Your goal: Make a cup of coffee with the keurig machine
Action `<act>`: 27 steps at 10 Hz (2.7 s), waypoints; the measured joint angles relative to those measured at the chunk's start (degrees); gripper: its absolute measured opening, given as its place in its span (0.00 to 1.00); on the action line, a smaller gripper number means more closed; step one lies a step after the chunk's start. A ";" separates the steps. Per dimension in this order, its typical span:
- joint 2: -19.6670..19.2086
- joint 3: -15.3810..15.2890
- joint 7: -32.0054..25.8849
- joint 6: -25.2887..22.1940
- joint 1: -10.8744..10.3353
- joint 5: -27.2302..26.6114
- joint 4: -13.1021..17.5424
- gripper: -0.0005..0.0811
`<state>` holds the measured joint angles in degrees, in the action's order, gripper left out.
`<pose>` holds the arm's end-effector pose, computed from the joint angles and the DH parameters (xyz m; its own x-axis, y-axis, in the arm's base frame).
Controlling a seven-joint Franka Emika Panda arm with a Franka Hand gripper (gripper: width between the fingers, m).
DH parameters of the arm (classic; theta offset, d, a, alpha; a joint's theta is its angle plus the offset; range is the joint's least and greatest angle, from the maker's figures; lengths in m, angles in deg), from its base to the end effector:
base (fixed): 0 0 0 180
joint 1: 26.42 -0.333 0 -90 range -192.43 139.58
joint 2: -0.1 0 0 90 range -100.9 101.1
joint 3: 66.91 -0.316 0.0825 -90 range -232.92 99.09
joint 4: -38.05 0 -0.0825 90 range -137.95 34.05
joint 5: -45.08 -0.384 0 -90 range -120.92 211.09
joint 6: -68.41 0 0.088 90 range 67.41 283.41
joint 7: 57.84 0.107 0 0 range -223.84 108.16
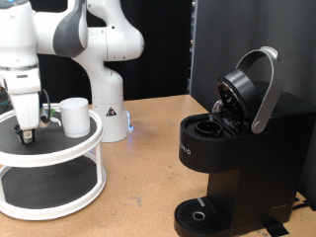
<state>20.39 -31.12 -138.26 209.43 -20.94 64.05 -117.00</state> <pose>0.3082 -0.2517 0.3247 0.5742 0.8187 -0.0079 0.8170 -0.5722 0.0716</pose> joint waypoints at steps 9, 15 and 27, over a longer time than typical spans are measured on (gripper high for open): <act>8.17 -1.96 -3.12 -19.70 -0.24 -4.55 7.46 0.59; 9.83 -7.74 11.14 -16.60 -3.57 -18.31 5.89 0.59; 10.25 -16.24 26.77 -14.27 -9.89 -31.59 6.08 0.59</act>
<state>30.64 -47.37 -111.49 195.17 -30.83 32.45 -110.92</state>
